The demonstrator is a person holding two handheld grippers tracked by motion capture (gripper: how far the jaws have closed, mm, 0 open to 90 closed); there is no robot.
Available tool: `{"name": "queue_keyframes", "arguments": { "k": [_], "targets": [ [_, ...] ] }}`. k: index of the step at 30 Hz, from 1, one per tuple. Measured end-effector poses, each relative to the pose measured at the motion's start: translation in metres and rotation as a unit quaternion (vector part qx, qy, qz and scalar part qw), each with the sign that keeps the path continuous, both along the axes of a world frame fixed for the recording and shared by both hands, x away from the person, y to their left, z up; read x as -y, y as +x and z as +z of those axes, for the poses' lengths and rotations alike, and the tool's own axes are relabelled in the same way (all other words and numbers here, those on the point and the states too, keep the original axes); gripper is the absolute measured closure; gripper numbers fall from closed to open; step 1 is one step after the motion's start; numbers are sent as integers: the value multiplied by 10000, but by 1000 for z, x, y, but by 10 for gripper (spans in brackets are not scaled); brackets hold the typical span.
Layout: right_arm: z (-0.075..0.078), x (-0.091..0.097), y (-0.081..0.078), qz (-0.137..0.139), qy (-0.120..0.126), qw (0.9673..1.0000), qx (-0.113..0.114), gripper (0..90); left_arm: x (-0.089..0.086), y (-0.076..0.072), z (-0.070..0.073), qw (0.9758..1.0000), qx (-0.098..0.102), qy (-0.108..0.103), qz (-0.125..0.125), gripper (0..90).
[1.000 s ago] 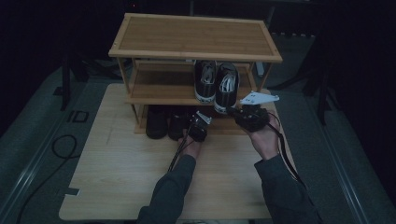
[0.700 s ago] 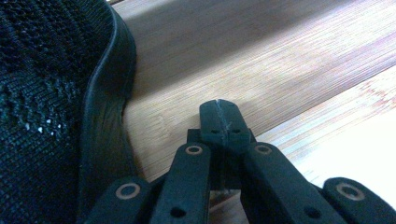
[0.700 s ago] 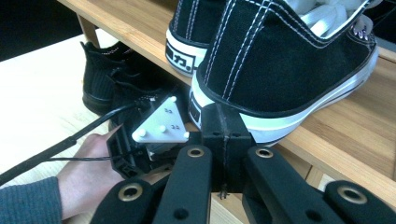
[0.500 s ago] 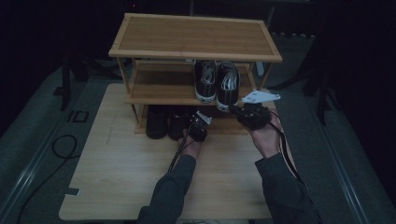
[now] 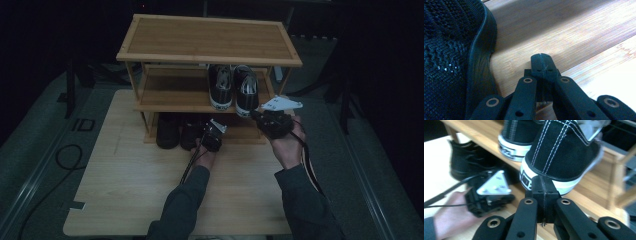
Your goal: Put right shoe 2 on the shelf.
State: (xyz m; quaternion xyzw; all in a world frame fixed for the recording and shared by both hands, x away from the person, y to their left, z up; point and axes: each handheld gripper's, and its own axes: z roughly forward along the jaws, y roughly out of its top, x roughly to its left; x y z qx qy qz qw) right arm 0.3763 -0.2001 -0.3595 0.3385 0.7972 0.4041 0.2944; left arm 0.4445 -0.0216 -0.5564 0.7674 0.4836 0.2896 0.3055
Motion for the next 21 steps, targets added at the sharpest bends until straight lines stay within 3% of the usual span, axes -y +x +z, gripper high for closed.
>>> {"name": "queue_keyframes", "arguments": {
  "k": [5,15,21],
  "targets": [
    [-4,7,2,-48,13,10000,-53,900,0,0,0,10000,1,11,2,900],
    [-9,-9,7,153,31,9998,-128,900,0,0,0,10000,-4,-12,3,900],
    [-8,-8,14,-38,-19,10000,-65,900,0,0,0,10000,0,14,-30,900]
  ]
}}
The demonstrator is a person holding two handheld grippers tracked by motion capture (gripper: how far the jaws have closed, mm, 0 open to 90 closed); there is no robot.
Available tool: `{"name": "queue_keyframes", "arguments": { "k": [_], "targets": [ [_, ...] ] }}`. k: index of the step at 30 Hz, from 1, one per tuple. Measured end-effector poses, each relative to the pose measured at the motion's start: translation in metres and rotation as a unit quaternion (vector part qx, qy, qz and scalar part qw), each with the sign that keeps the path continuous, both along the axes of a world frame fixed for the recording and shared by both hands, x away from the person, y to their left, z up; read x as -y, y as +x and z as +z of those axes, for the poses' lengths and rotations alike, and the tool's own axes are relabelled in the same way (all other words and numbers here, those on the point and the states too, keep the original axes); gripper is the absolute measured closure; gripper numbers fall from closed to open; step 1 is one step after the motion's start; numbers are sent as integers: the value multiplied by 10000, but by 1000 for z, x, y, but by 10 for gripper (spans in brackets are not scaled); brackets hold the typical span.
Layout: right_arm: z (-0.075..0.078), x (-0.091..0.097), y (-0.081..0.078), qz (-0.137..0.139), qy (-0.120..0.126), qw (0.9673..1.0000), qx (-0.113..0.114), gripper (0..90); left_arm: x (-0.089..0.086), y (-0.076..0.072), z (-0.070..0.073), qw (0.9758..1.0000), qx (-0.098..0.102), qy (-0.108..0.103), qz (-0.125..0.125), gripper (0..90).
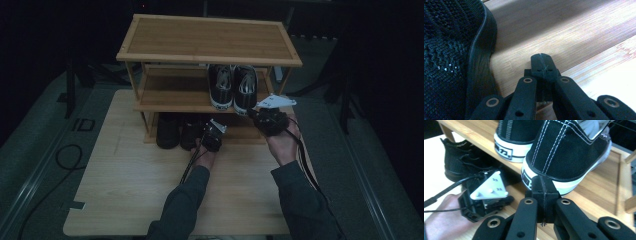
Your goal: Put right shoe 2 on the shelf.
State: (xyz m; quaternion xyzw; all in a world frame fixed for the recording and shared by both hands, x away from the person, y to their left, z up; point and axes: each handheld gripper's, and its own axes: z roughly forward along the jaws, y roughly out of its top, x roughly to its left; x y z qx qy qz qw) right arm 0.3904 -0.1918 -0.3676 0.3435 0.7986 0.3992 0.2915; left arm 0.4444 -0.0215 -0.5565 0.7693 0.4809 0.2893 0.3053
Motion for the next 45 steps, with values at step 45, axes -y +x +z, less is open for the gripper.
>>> {"name": "queue_keyframes", "arguments": {
  "k": [45],
  "targets": [
    [5,8,6,38,-109,9997,-202,733,1,-1,-1,10000,59,6,24,900]
  ]
}}
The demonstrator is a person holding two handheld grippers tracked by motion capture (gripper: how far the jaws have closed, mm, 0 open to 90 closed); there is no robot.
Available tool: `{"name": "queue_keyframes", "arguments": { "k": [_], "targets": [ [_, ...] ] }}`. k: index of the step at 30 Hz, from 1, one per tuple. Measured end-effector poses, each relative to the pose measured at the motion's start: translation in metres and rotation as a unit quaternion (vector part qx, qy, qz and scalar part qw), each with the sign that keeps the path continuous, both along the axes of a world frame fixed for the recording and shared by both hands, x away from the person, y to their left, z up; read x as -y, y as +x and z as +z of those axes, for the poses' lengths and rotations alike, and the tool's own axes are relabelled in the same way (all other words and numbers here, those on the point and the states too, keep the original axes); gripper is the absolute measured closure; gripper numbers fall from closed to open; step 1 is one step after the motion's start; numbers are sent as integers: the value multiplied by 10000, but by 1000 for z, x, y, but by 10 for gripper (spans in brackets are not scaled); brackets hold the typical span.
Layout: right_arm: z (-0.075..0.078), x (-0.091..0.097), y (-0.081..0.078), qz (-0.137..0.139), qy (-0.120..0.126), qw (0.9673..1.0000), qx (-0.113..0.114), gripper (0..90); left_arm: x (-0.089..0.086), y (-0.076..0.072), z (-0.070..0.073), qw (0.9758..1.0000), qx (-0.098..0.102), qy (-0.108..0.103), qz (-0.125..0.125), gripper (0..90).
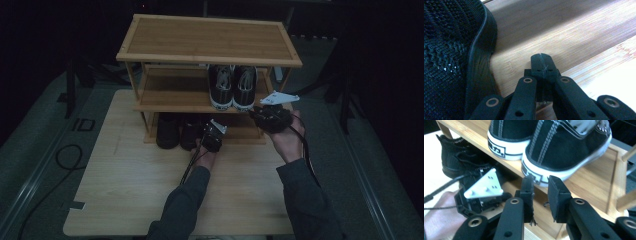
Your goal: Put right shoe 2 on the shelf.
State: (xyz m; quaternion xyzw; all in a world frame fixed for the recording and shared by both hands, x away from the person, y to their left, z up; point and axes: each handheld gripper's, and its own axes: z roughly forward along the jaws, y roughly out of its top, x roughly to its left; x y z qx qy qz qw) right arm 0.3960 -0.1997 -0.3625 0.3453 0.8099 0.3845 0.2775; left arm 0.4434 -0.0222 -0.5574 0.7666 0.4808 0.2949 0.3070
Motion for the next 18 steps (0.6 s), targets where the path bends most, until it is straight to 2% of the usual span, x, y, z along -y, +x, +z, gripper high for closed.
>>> {"name": "queue_keyframes", "arguments": {
  "k": [3,8,18],
  "targets": [
    [-2,3,-1,-44,-118,9999,-39,703,0,0,0,10000,-1,9,-8,900],
    [-6,9,-6,-41,-166,9998,-77,672,0,0,0,10000,-2,17,-12,900],
    [-25,22,-5,-98,-191,9991,-371,625,0,0,0,10000,20,-11,-3,900]
  ]
}}
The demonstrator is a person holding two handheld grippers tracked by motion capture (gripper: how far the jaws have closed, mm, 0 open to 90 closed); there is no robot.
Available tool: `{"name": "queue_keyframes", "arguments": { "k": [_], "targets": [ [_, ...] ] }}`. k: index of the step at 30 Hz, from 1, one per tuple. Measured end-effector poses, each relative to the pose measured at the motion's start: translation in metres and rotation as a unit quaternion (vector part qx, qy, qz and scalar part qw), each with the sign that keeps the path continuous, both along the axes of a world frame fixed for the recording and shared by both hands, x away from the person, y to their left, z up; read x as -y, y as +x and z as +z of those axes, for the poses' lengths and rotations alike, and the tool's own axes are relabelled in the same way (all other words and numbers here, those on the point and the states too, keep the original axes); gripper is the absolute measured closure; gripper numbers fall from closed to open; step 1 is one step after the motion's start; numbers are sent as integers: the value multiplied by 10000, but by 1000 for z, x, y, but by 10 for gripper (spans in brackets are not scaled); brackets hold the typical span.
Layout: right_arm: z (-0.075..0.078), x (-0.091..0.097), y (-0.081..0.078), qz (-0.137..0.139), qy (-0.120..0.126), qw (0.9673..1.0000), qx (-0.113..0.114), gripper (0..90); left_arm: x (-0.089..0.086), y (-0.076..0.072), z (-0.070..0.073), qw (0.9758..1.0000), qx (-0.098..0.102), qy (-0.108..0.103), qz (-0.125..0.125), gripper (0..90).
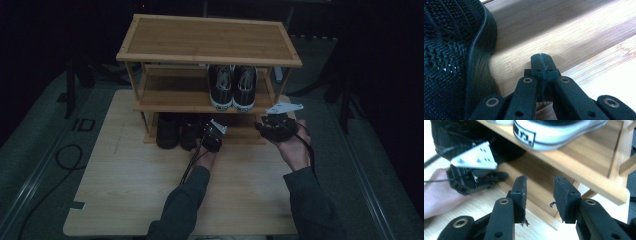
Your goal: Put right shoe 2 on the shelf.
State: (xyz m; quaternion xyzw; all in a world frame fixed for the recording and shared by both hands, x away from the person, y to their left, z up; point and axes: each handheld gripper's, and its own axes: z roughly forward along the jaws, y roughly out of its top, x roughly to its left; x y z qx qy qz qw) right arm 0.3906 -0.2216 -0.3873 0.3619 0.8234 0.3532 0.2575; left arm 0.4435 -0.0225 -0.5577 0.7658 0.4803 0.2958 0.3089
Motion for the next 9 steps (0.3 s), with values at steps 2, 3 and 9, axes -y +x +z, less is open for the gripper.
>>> {"name": "queue_keyframes", "arguments": {
  "k": [2,3,9],
  "targets": [
    [-5,2,1,-31,-23,10000,-91,614,0,0,0,10000,-13,20,-19,900],
    [-8,3,2,-49,-42,9999,-130,611,0,0,0,10000,-11,24,-18,900],
    [-23,7,6,-78,-57,9992,-395,592,0,0,0,10000,-3,26,-25,900]
  ]
}}
